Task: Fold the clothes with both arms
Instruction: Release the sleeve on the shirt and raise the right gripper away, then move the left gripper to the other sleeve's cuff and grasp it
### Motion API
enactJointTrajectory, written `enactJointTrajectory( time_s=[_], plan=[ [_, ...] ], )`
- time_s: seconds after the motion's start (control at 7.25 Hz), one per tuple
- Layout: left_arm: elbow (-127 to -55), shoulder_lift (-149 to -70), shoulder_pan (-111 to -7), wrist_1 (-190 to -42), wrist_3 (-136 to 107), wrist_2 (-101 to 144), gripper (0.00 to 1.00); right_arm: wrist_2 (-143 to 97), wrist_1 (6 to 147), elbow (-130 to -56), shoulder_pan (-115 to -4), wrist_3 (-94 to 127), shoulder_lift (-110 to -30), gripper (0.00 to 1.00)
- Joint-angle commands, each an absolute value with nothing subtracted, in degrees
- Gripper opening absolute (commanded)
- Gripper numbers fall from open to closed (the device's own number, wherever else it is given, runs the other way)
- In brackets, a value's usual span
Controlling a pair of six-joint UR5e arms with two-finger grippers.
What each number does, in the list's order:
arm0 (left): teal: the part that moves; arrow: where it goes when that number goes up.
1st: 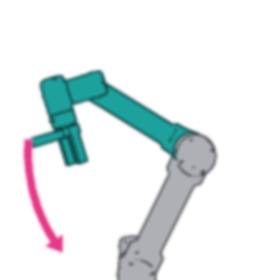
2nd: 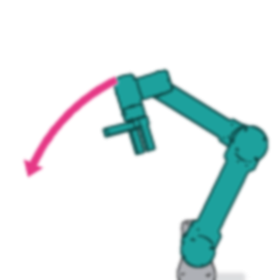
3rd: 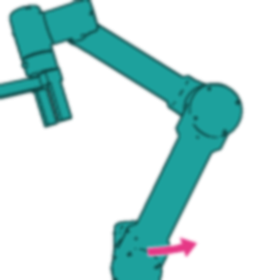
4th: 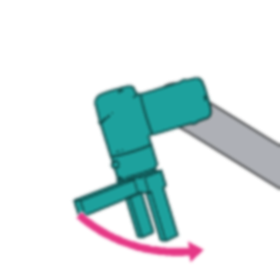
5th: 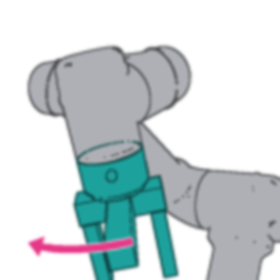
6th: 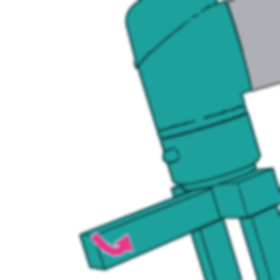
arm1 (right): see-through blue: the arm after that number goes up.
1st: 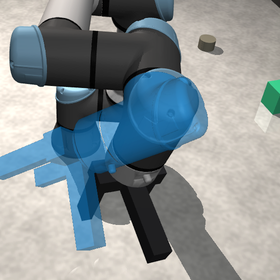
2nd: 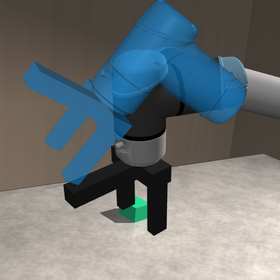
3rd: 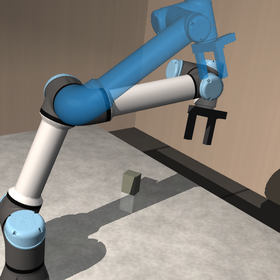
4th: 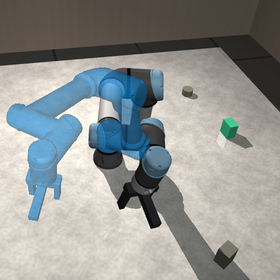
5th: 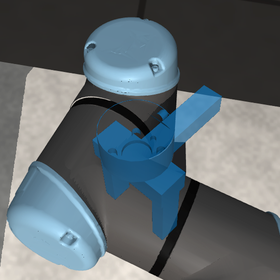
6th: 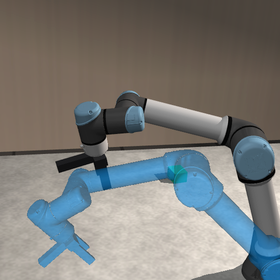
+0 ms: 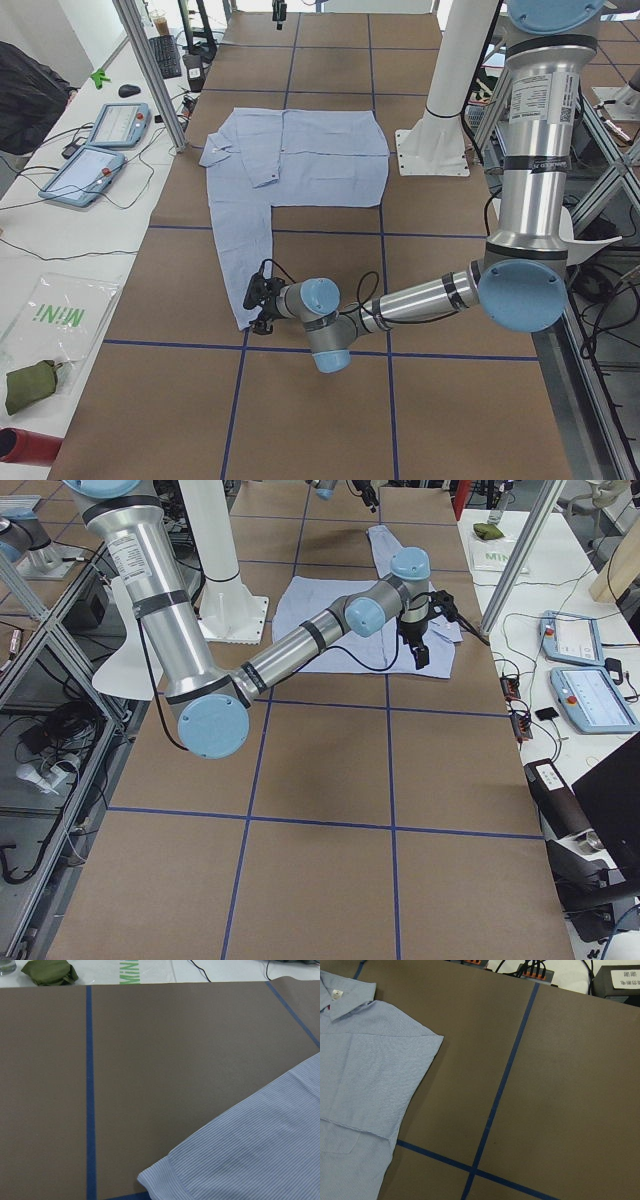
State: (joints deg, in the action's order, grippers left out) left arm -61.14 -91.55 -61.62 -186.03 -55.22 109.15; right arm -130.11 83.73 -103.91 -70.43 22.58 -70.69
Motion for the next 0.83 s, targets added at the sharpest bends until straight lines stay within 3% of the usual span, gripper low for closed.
enactJointTrajectory(
  time_s=[0.0,0.55,0.69],
  plan=[
    [-59.2,-92.3,-57.6,-188.3,-60.8,105.6,0.76,-130.4,83.4,-104.1,-70.9,22.3,-71.2,1.00],
    [-57.2,-92.3,-57.5,-188.2,-60.0,105.6,0.75,-130.0,83.3,-104.6,-70.9,22.6,-71.3,1.00],
    [-57.1,-92.3,-57.5,-188.2,-60.2,105.6,0.63,-129.9,83.3,-104.7,-70.9,22.6,-71.5,1.00]
  ],
)
